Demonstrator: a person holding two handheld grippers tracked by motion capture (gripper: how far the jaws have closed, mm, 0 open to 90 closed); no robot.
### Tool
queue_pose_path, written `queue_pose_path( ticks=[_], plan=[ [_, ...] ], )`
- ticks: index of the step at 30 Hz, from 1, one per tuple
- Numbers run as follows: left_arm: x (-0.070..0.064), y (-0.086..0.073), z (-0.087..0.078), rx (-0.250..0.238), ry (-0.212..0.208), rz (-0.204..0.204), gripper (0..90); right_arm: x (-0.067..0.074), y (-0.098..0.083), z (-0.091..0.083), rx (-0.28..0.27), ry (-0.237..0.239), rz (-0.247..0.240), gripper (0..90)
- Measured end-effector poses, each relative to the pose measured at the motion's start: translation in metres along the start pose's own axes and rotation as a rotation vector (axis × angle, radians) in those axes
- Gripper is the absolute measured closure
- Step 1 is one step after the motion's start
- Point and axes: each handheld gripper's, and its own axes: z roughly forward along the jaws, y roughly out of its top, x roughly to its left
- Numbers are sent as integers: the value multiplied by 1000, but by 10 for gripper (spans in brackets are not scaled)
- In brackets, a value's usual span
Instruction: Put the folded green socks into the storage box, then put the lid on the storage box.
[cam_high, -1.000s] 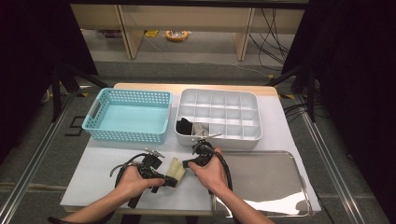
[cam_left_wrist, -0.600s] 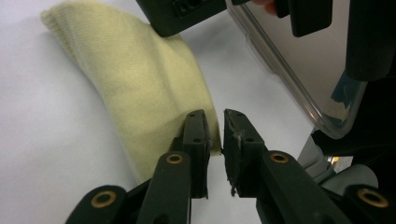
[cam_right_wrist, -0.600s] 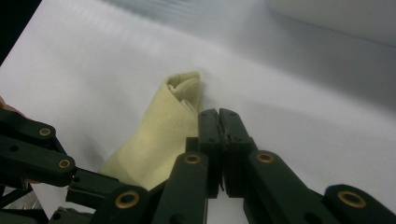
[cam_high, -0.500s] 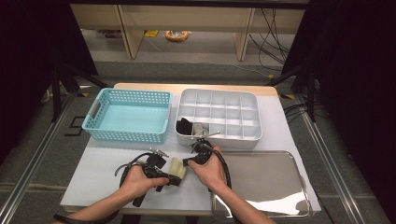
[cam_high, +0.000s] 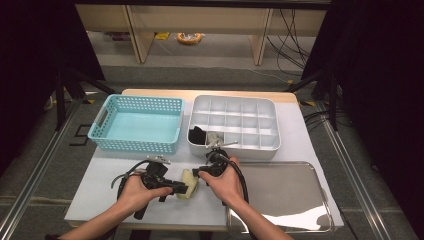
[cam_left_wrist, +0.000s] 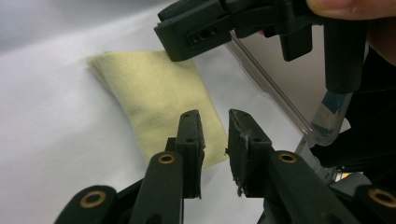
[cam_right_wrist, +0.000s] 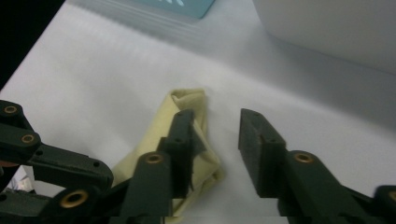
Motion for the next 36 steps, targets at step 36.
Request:
queue_pose_path(
  ticks=[36],
  plan=[
    [20, -7, -27, -138, 129, -2, 521, 2, -12, 14, 91, 31, 112, 448]
  ],
)
